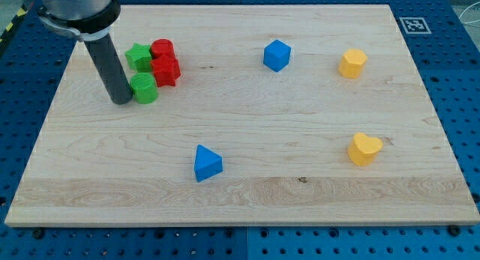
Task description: Slide green circle below the green star
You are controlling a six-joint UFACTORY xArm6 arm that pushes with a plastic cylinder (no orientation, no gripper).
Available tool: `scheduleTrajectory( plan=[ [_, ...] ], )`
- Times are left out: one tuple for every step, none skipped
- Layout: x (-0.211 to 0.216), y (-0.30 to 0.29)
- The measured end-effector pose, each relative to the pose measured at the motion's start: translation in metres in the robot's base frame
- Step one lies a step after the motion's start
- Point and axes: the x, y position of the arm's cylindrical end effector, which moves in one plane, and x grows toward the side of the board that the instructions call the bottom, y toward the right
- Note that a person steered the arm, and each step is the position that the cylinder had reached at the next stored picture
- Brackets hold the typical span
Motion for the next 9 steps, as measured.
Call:
scheduleTrajectory(
  plan=[
    [0.017,-0.010],
    [0.036,-0.015],
    [0.040,-0.011],
    [0.037,0.002],
    [0.033,0.015],
    [0.031,0.026],
    [0.023,0.029],
    [0.008,0.029],
    [-0.009,0.029]
  ],
)
